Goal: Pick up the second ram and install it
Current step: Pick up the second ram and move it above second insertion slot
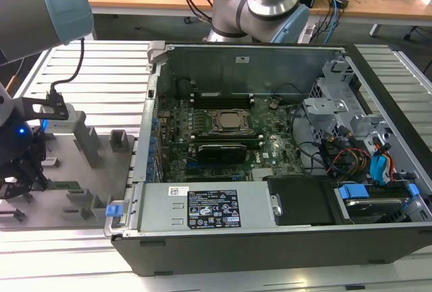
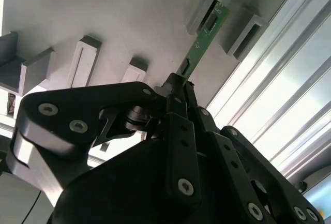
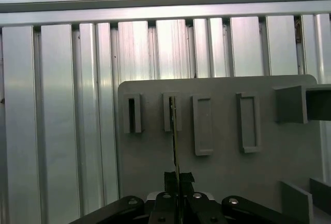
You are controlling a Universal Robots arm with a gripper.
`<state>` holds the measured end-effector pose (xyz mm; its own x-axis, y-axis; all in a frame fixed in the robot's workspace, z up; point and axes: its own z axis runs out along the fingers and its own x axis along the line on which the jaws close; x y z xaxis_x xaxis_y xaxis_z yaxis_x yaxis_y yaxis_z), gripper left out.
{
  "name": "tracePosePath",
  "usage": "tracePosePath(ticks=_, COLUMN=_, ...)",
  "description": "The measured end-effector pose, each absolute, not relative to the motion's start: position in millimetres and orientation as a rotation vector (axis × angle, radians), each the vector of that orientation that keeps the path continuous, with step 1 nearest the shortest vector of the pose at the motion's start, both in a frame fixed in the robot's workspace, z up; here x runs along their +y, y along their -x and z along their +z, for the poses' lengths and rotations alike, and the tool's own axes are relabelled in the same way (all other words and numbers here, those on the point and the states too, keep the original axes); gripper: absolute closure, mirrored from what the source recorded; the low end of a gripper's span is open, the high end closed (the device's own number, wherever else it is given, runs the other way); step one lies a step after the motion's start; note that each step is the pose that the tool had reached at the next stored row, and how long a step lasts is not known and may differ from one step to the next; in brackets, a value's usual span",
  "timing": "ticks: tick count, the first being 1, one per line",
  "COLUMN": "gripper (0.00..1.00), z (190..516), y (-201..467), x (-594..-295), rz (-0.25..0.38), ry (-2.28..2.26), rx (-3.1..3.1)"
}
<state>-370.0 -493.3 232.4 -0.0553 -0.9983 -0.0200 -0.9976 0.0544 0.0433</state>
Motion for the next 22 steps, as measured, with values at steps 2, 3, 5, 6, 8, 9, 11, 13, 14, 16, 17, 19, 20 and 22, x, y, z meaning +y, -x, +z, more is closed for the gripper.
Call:
tracePosePath(ticks=2, gripper=0.86, z=233, y=370, x=-493, rz=-0.071, ry=-2.148, rx=-2.27)
tracePosePath(ticks=3, gripper=0.86, z=234, y=370, x=-493, rz=-0.071, ry=-2.148, rx=-2.27)
tracePosePath(ticks=5, gripper=0.86, z=236, y=370, x=-493, rz=-0.071, ry=-2.148, rx=-2.27)
tracePosePath(ticks=6, gripper=0.86, z=238, y=370, x=-493, rz=-0.071, ry=-2.148, rx=-2.27)
tracePosePath(ticks=8, gripper=0.86, z=241, y=370, x=-493, rz=-0.071, ry=-2.148, rx=-2.27)
tracePosePath(ticks=9, gripper=0.86, z=242, y=370, x=-493, rz=-0.071, ry=-2.148, rx=-2.27)
tracePosePath(ticks=11, gripper=0.86, z=244, y=370, x=-493, rz=-0.071, ry=-2.148, rx=-2.27)
tracePosePath(ticks=13, gripper=0.86, z=245, y=370, x=-493, rz=-0.071, ry=-2.148, rx=-2.27)
tracePosePath(ticks=14, gripper=0.86, z=247, y=370, x=-493, rz=-0.071, ry=-2.148, rx=-2.27)
tracePosePath(ticks=16, gripper=0.86, z=249, y=370, x=-493, rz=-0.071, ry=-2.148, rx=-2.27)
tracePosePath(ticks=17, gripper=0.86, z=250, y=370, x=-493, rz=-0.071, ry=-2.148, rx=-2.27)
tracePosePath(ticks=19, gripper=0.86, z=252, y=370, x=-493, rz=-0.071, ry=-2.148, rx=-2.27)
tracePosePath(ticks=20, gripper=0.86, z=254, y=370, x=-493, rz=-0.071, ry=-2.148, rx=-2.27)
tracePosePath(ticks=22, gripper=0.86, z=256, y=370, x=-493, rz=-0.071, ry=-2.148, rx=-2.27)
